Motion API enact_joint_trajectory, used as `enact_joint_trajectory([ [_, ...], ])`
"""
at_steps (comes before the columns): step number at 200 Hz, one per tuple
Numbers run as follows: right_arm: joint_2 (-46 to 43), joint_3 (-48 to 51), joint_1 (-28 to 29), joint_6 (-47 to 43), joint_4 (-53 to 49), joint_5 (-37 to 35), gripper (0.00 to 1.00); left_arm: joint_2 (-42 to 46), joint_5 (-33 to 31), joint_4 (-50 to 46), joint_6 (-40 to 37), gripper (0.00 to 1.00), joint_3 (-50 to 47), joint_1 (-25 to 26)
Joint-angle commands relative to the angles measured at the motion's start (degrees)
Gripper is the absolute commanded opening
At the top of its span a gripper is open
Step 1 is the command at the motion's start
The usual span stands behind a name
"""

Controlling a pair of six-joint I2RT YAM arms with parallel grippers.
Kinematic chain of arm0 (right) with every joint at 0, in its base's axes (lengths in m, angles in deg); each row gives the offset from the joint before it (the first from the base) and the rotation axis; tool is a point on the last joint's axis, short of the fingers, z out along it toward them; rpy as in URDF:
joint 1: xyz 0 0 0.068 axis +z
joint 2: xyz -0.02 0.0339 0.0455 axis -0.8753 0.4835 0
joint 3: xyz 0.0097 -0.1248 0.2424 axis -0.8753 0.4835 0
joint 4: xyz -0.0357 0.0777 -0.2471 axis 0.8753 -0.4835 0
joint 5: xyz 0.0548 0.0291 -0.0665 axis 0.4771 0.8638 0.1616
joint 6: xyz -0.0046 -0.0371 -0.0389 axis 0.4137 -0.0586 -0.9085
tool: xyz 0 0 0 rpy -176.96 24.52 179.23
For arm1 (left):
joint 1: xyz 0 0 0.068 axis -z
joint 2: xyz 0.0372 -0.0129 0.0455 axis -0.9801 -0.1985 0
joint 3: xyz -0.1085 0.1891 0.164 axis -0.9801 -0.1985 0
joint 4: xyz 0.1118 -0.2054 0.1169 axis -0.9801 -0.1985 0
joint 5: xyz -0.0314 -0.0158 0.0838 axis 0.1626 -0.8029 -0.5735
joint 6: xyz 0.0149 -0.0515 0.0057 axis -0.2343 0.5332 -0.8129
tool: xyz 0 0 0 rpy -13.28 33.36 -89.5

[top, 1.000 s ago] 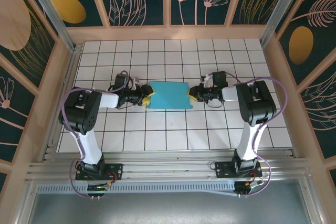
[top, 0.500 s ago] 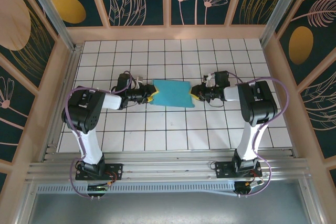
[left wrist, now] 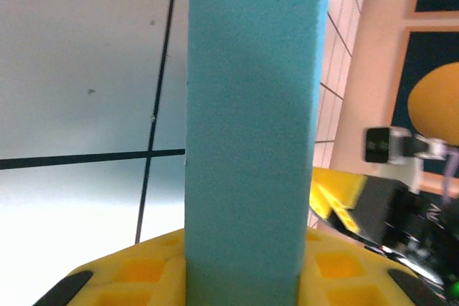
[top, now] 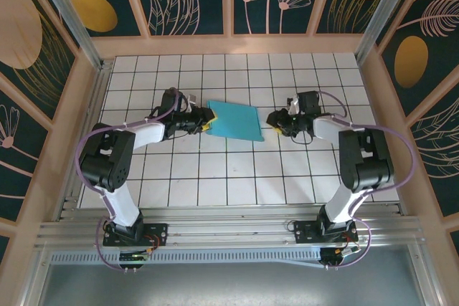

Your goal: Fold the paper box

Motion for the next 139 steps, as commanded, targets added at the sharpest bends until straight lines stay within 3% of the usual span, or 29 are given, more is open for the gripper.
enact_joint_trajectory([
  [1, -8.21, -1.88, 3.28, -7.73, -0.92, -8.42, 0.47, 2.28, -0.47, -5.26, 2.78, 0.26, 0.85, -0.15],
  [30, -18.04, 0.92, 10.62, -21.42, 5.07, -15.99, 0.69, 6.22, -1.19, -5.06, 7.80, 0.26, 0.18, -0.19],
  [50, -21.51, 2.69, 17.87, -32.96, 9.32, -21.04, 0.70, 7.66, -1.39, -5.24, 11.51, 0.24, 0.05, -0.19],
  [71, -23.18, 7.08, 25.41, -51.24, 14.52, -22.06, 0.70, 8.41, -0.96, -4.91, 14.99, 0.24, -0.54, -0.23],
  [85, -23.32, 9.93, 29.71, -64.32, 15.95, -22.40, 0.70, 8.19, -0.06, -4.89, 15.86, 0.23, -0.56, -0.19],
  [97, -22.71, 12.65, 32.84, -71.72, 19.73, -26.59, 0.76, 8.06, 0.57, -4.97, 15.85, 0.23, -0.39, -0.23],
  [119, -19.10, 15.88, 36.48, -81.40, 29.26, -37.04, 0.90, 8.14, 0.72, -5.49, 15.48, 0.23, -0.39, -0.22],
  [139, -13.58, 13.51, 36.48, -86.74, 31.63, -44.48, 0.91, 8.15, 0.72, -5.76, 15.08, 0.22, -0.12, -0.27],
])
